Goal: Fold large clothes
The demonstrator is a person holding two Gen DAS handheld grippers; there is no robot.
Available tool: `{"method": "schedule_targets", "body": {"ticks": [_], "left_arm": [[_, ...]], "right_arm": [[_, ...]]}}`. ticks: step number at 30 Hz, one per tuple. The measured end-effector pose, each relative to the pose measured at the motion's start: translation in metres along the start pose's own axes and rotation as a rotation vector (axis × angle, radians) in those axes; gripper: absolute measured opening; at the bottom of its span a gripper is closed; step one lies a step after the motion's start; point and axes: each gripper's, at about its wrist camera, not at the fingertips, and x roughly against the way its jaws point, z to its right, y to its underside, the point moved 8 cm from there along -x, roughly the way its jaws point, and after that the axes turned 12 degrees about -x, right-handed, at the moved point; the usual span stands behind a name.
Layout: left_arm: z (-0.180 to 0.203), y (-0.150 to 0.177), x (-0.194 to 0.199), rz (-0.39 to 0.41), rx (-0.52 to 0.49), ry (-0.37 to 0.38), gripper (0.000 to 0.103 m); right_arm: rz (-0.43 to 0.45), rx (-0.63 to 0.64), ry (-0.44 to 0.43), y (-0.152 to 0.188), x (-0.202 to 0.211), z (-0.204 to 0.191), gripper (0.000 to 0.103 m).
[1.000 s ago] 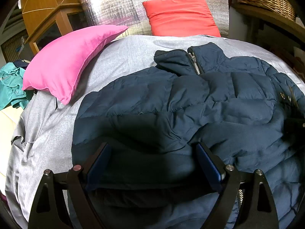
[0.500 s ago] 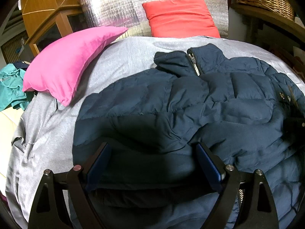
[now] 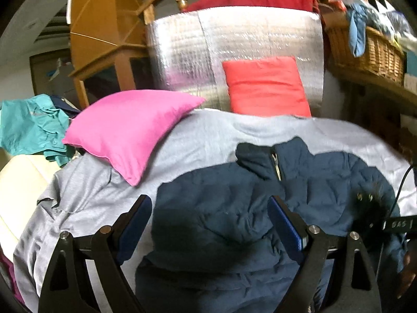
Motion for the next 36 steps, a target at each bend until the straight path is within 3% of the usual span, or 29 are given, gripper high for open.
{"method": "schedule_targets", "body": {"ticks": [36], "left_arm": [[-0.027,-0.001,0.015,0.032,0.051,-0.062,0.090]], "right_arm": [[0.007,0.008,0.008,-0.001,-0.002,-0.002,0.055]]}}
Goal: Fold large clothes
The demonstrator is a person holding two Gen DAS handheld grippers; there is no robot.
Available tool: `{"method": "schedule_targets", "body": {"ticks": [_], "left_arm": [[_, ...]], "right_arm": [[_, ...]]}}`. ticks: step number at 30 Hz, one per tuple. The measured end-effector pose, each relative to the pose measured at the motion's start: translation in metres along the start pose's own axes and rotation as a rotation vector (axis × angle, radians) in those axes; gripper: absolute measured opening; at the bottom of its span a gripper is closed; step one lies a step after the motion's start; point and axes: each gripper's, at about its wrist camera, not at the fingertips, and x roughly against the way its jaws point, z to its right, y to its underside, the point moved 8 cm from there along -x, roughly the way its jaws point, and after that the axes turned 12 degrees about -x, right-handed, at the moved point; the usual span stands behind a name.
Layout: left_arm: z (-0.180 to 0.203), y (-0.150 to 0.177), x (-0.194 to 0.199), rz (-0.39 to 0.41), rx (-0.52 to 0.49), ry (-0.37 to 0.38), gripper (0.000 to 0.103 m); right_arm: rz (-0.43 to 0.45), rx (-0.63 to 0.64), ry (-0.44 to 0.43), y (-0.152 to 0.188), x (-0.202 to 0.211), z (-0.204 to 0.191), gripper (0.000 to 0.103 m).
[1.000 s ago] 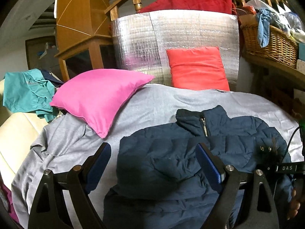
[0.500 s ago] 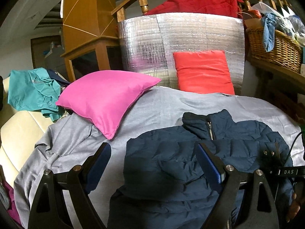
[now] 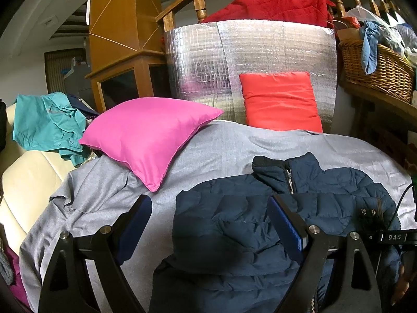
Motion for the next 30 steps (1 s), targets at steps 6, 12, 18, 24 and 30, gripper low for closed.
{"method": "schedule_targets", "body": {"ticks": [6,12,18,24,30], "left_arm": [[-0.011,0.025,-0.035,-0.145,0.035,0.026,0.090],[-0.050,0.074,-0.086,-0.358,0.192,0.039,0.090],[-0.063,0.101,-0.120,-0.450,0.351,0.157,0.090],[-0.042,0.110,-0.135,-0.485,0.384,0.251,0.090],[-0.022,0.110,-0.142,-0.482,0.375,0.323,0.082]], "right_arm": [[-0.019,-0.011,-0.036,-0.002,0.005,-0.001,0.056],[0.147,-0.066,-0.147,-0.042,0.074,0.018,0.065],[0.260,-0.314,-0.099,-0.095,0.095,0.107,0.082],[0.165,-0.387,-0.163,-0.104,0.049,0.119,0.082],[0.149,-0.321,-0.130,-0.106,0.019,0.101,0.079]]}}
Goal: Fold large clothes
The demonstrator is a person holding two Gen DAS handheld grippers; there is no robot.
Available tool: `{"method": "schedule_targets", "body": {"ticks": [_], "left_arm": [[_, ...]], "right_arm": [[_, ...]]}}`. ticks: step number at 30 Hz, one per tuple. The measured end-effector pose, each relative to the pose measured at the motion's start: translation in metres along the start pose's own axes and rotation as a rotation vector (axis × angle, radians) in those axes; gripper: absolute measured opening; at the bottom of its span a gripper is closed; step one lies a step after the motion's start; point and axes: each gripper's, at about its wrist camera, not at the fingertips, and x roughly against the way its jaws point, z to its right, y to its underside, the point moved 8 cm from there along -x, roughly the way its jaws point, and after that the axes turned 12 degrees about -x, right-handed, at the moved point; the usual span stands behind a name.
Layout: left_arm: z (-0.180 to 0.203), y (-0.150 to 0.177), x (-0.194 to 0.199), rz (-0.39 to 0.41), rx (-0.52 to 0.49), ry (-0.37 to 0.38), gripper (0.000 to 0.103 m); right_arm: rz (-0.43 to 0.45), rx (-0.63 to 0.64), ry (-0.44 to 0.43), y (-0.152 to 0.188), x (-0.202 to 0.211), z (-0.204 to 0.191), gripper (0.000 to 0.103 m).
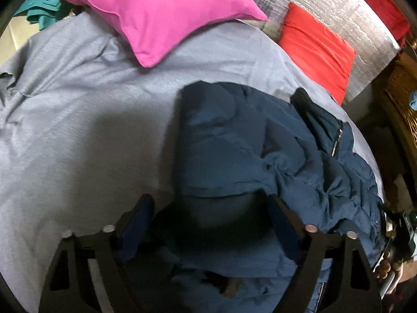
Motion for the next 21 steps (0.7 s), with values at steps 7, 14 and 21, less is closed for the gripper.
{"method": "schedule_targets", "body": {"ticks": [7,14,21], "left_arm": [[0.019,-0.004,0.001,0.032,-0.094,-0.038,0.051],[0.011,-0.002,-0.006,-0.002,-0.058,-0.031,0.057],[0.018,-0.007,0.019,0.026,-0.081,-0.074,0.059]], "right_arm": [[-0.005,0.082,0.029,0.019,-0.002,-0.027,0.034],[0.019,0.088,0.080,0.023,-0.005,-0.028,0.043],[0.024,0.008,0.055,0.018,0.021,-0.026,0.076]]}}
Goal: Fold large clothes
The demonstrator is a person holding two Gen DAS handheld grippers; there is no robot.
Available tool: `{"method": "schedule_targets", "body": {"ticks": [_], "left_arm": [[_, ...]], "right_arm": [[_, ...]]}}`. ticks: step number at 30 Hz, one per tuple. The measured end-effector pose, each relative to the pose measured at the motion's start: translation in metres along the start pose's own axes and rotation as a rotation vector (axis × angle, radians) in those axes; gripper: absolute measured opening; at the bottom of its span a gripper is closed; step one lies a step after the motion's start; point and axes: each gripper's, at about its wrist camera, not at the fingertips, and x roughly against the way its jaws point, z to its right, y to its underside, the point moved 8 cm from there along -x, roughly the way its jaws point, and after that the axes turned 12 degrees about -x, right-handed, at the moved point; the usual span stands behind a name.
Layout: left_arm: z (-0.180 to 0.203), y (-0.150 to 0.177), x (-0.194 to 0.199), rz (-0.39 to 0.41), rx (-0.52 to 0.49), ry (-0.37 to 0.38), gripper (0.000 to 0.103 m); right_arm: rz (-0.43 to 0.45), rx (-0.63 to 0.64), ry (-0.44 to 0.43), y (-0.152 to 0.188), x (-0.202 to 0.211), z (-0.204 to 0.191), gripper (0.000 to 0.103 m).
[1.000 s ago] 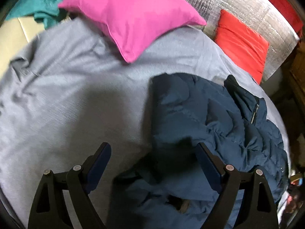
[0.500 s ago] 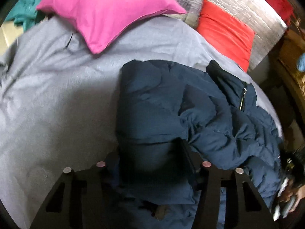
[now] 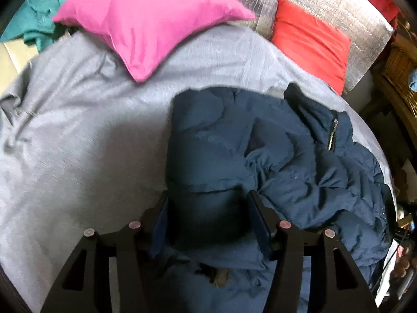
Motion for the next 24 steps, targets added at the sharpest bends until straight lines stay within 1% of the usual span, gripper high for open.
{"method": "schedule_targets", "body": {"ticks": [2,3,5,6,7,8,10,11,13,16,18,19,20,21,23,24], "left_arm": [[0.001,-0.005,0.016,0.045,-0.017,-0.018,0.060],[0.004,-0.008,0.027,0.080,-0.030,-0.026,0.062],[0.010,-0.012,0.044,0.135,-0.063,-0.026,0.068],[0.016,-0.012,0.052,0.160,-0.082,-0.016,0.071],[0.021,-0.011,0.057,0.177,-0.098,-0.004,0.072],[0.027,-0.011,0.061,0.190,-0.117,0.012,0.072],[0.040,-0.011,0.063,0.197,-0.146,0.041,0.074],[0.046,-0.010,0.060,0.192,-0.158,0.056,0.074],[0.053,-0.008,0.052,0.172,-0.162,0.073,0.074],[0.063,0.000,0.030,0.096,-0.166,0.083,0.074],[0.063,0.007,0.014,0.034,-0.168,0.078,0.074],[0.063,0.012,0.006,0.004,-0.169,0.071,0.074],[0.063,0.015,0.003,-0.004,-0.175,0.066,0.074],[0.064,0.016,0.002,-0.005,-0.189,0.058,0.074],[0.068,0.015,0.005,0.005,-0.217,0.058,0.074],[0.070,0.014,0.007,0.011,-0.218,0.073,0.074]], "right_arm": [[0.015,0.016,0.020,0.001,0.014,-0.002,0.076],[0.022,0.025,0.017,0.004,0.022,-0.004,0.076],[0.021,0.060,0.009,0.011,0.034,-0.008,0.076],[0.010,0.089,0.003,0.019,0.038,-0.011,0.076],[-0.002,0.113,-0.008,0.031,0.041,-0.015,0.074],[-0.014,0.128,-0.017,0.037,0.045,-0.013,0.067],[-0.058,0.155,-0.029,0.053,0.040,-0.015,0.057],[-0.085,0.159,-0.024,0.060,0.032,-0.014,0.057],[-0.109,0.146,-0.006,0.066,0.015,-0.007,0.056],[-0.145,0.126,-0.021,0.071,0.000,-0.001,0.054],[-0.157,0.129,-0.036,0.075,-0.004,-0.001,0.046],[-0.183,0.122,-0.049,0.079,-0.011,-0.003,0.031],[-0.209,0.117,-0.056,0.085,-0.013,-0.001,0.026],[-0.224,0.114,-0.054,0.088,-0.014,0.001,0.024],[-0.189,0.165,-0.030,0.093,-0.009,-0.005,0.015],[-0.154,0.219,-0.014,0.095,-0.004,-0.014,0.015]]}}
